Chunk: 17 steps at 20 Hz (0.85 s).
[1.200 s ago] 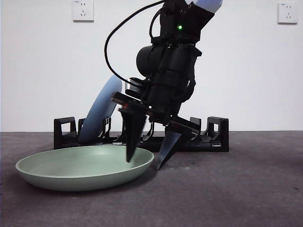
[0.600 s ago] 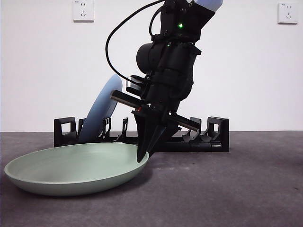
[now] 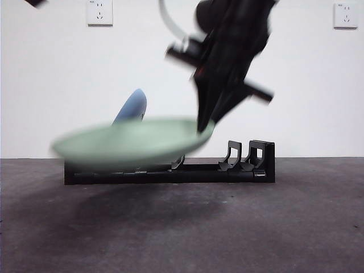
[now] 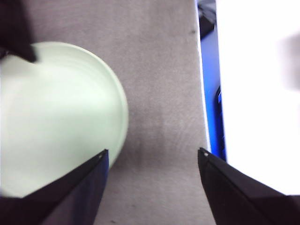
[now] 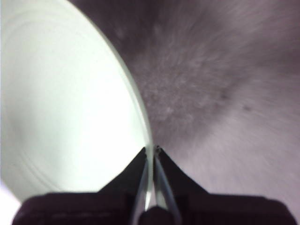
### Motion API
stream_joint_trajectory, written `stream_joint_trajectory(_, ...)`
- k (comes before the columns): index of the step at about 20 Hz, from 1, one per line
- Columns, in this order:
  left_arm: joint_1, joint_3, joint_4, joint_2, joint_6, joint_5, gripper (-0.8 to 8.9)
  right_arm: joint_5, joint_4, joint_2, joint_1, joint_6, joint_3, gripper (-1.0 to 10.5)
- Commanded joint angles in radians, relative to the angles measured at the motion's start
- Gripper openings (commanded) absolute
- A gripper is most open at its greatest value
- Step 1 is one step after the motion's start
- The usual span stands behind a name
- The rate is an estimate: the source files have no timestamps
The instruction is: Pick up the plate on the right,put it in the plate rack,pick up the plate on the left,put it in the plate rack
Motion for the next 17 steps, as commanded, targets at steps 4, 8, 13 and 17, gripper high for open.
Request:
stream_joint_trajectory(4,-0.129,-0.001,0.216,0.173,0.123,-0.271,3.24,-0.033,-0.130,-0.171,-0.040,-0.018,-0.008,-0.2)
stream_joint_trajectory(8,-0.132,-0.001,0.331,0.236,0.149,-0.341,3.10,-0.037,-0.161,-0.254,-0.051,-0.013,-0.008,-0.2)
stream_joint_trajectory(13,-0.132,-0.001,0.361,0.239,0.149,-0.359,1.71,-0.042,-0.162,-0.282,-0.054,0.009,-0.008,-0.2)
stream_joint_trajectory(17,-0.132,-0.001,0.354,0.239,0.146,-0.359,0.49,-0.054,-0.167,-0.286,-0.063,0.011,-0.008,-0.2)
